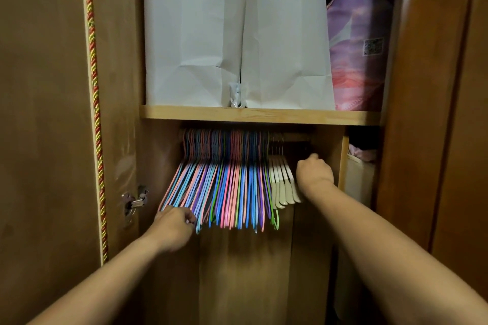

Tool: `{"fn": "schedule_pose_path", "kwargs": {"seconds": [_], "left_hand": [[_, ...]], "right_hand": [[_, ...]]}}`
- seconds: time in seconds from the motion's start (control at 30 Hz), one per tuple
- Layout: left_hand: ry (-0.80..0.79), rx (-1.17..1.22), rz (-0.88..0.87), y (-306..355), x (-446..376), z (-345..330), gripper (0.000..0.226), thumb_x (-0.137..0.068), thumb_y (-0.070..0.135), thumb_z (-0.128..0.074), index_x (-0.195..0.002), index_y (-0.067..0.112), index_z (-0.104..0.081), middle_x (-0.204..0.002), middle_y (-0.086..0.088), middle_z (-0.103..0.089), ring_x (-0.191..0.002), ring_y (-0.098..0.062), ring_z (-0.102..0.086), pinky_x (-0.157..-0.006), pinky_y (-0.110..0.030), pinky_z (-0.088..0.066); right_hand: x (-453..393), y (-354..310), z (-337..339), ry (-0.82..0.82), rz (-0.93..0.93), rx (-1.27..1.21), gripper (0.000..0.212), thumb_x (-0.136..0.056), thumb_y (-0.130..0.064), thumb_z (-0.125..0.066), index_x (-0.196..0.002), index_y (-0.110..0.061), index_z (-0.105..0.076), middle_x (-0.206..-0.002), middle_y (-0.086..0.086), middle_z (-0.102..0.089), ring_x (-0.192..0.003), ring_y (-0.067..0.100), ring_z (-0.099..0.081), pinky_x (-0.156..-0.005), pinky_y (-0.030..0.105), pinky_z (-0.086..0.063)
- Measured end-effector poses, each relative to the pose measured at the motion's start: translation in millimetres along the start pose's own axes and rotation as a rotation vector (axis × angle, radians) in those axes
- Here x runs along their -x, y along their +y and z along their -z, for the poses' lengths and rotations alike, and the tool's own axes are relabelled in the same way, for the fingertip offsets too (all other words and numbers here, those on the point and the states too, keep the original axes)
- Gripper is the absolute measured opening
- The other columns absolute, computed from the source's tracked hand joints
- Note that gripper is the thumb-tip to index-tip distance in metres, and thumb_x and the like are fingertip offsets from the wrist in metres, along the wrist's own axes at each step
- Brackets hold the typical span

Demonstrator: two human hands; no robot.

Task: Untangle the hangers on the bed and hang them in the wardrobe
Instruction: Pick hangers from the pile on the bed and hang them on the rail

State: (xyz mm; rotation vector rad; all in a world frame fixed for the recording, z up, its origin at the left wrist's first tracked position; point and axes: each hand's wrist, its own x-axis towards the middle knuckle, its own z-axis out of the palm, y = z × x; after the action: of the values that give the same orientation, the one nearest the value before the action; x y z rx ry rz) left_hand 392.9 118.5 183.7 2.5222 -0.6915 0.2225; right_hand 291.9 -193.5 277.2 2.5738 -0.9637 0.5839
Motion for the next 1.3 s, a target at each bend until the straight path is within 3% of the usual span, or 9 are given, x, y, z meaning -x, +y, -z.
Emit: {"fn": "schedule_pose_path", "kwargs": {"seconds": [0.2,0.33,0.43,0.67,0.93,1.0,1.13,1.2,1.3], "left_hand": [[-0.03,0.051,0.043,2.1,-4.4,-2.7,0.008,-0.093,0.026,-0.059,-0.091,0.033,-0.064,-0.116,0.002,-0.057,-0.114,-0.021,-0.052,-0.102,-0.034,-0.046],[-0.024,0.052,0.027,16.0,-8.3,-2.7,0.007,-0.091,0.028,-0.062,-0.087,0.033,-0.063,-0.116,0.001,-0.06,-0.107,-0.02,-0.057,-0.097,-0.03,-0.048],[-0.016,0.059,-0.005,28.0,-10.3,-4.6,0.007,-0.092,0.028,-0.061,-0.095,0.034,-0.063,-0.118,0.0,-0.053,-0.109,-0.023,-0.057,-0.096,-0.032,-0.049],[-0.021,0.107,-0.051,33.7,-10.4,-11.0,0.008,-0.091,0.027,-0.062,-0.089,0.035,-0.061,-0.119,0.002,-0.057,-0.113,-0.02,-0.054,-0.102,-0.035,-0.047],[-0.023,0.105,-0.01,23.6,-13.2,-8.5,0.007,-0.094,0.026,-0.061,-0.092,0.032,-0.063,-0.118,0.0,-0.054,-0.104,-0.019,-0.057,-0.094,-0.031,-0.051],[-0.02,0.097,-0.009,24.8,-13.9,-8.0,0.008,-0.094,0.025,-0.06,-0.094,0.033,-0.063,-0.119,0.0,-0.051,-0.106,-0.02,-0.057,-0.095,-0.032,-0.051],[-0.025,0.052,-0.027,28.9,-13.8,-9.8,0.013,-0.094,0.025,-0.059,-0.102,0.035,-0.062,-0.126,-0.002,-0.051,-0.119,-0.025,-0.05,-0.106,-0.038,-0.045],[-0.028,0.04,-0.042,31.1,-11.7,-12.2,0.019,-0.093,0.025,-0.059,-0.109,0.033,-0.064,-0.127,-0.002,-0.051,-0.123,-0.025,-0.048,-0.109,-0.038,-0.042],[-0.037,0.059,-0.039,32.6,-9.1,-15.4,0.021,-0.093,0.026,-0.058,-0.113,0.032,-0.064,-0.127,-0.002,-0.051,-0.125,-0.025,-0.046,-0.111,-0.039,-0.04]], "right_hand": [[13.6,-12.4,5.4,0.221,0.133,0.185,0.037,-0.094,-0.026,-0.053,-0.128,-0.013,-0.058,-0.131,0.015,-0.048,-0.124,0.038,-0.041,-0.092,0.046,-0.045],[17.5,-44.3,-13.7,-0.081,0.001,-0.324,0.051,-0.097,-0.032,-0.052,-0.144,-0.021,-0.036,-0.139,0.016,-0.044,-0.117,0.035,-0.053,-0.08,0.041,-0.049],[13.8,-53.7,-31.9,-0.158,-0.03,-0.344,0.063,-0.095,-0.032,-0.056,-0.149,-0.029,-0.025,-0.144,0.019,-0.038,-0.111,0.035,-0.058,-0.069,0.038,-0.049],[6.0,-50.4,-38.2,-0.146,-0.026,-0.221,0.05,-0.093,-0.022,-0.057,-0.14,-0.02,-0.042,-0.135,0.018,-0.04,-0.108,0.033,-0.056,-0.073,0.037,-0.052],[2.3,-24.1,-33.0,-0.194,-0.109,-0.207,0.046,-0.095,-0.017,-0.053,-0.141,-0.013,-0.047,-0.149,0.023,-0.027,-0.118,0.036,-0.056,-0.089,0.041,-0.053],[10.0,-31.1,-27.3,-0.066,-0.022,-0.027,0.048,-0.094,-0.021,-0.057,-0.139,-0.01,-0.049,-0.153,0.024,-0.023,-0.126,0.042,-0.046,-0.092,0.044,-0.05],[20.5,-53.2,-16.7,0.255,0.272,0.05,0.037,-0.094,-0.034,-0.052,-0.123,-0.014,-0.06,-0.13,0.014,-0.05,-0.122,0.035,-0.042,-0.098,0.045,-0.041],[24.5,-70.3,-18.8,0.111,0.253,-0.136,0.044,-0.097,-0.045,-0.043,-0.129,-0.018,-0.056,-0.128,0.012,-0.055,-0.12,0.032,-0.044,-0.099,0.046,-0.038],[27.5,-91.5,-31.0,-0.131,0.119,-0.321,0.069,-0.096,-0.053,-0.043,-0.155,-0.024,-0.021,-0.146,0.018,-0.036,-0.128,0.037,-0.041,-0.102,0.047,-0.04]]}}
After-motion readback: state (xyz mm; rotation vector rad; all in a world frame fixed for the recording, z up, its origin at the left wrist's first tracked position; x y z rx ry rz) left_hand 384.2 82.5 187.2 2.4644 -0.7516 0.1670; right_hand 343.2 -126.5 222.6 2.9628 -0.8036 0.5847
